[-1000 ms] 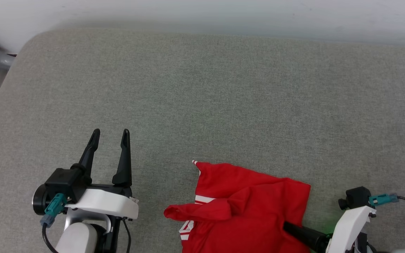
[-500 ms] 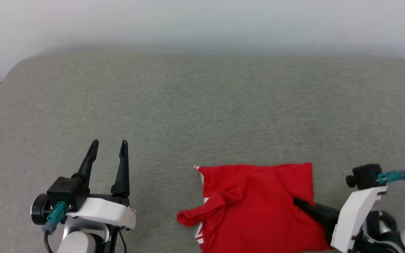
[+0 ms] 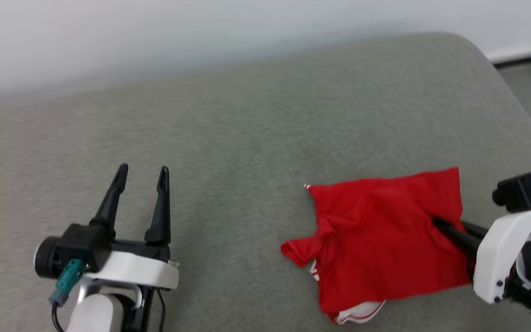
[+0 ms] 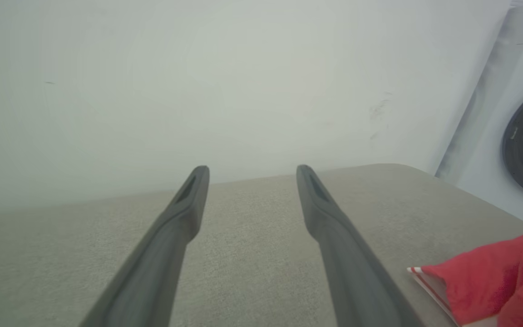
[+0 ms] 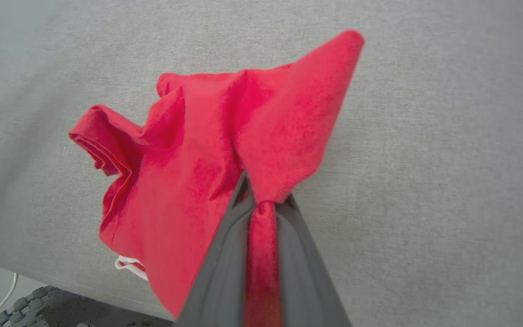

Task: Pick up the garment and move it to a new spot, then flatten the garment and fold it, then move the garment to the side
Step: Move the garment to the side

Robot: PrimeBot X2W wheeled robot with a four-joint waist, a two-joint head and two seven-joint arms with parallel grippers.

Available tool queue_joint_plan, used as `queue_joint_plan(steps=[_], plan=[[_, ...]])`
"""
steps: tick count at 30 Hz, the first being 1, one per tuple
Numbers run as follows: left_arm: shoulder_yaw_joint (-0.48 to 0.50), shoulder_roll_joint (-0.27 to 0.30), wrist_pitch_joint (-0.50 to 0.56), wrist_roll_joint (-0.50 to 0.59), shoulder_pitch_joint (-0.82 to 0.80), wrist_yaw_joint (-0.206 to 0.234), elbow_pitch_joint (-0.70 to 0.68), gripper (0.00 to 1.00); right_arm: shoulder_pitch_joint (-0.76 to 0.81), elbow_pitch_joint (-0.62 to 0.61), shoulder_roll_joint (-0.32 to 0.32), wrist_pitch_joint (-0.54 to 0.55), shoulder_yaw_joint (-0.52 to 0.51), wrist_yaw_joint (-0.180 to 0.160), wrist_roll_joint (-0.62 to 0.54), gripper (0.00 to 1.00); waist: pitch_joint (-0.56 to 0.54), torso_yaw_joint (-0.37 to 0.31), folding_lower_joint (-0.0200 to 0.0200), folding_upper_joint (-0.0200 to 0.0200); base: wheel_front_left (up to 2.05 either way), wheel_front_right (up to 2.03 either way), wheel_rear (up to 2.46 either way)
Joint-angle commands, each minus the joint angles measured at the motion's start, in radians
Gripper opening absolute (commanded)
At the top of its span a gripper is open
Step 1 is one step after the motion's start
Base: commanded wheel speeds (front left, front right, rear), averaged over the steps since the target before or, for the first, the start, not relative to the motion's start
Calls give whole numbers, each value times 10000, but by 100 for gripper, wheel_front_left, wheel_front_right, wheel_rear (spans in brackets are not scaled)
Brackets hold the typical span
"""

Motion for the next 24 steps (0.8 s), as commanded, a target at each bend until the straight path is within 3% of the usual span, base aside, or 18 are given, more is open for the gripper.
queue_joint_plan(steps=[1,5,10,24], plan=[[7,79,-23,75,-212,-4,-83,100,-308,-51,72,-42,-27,-9,-187,0,757,-917,0,0,0,0,0],[-59,375,151,280,-662,-73,-327,100,-1004,169,455,-409,-72,-9,-641,0,1470,-1569,0,0,0,0,0],[-210,740,637,552,-1367,-233,-834,100,-2026,1045,659,-931,-346,-9,-1237,0,2412,-1903,0,0,0,0,0],[-795,1400,1889,1083,-3343,-616,-2391,100,-5289,4781,-392,-2417,-2830,-12,-1948,0,4815,-1372,0,0,0,0,0]])
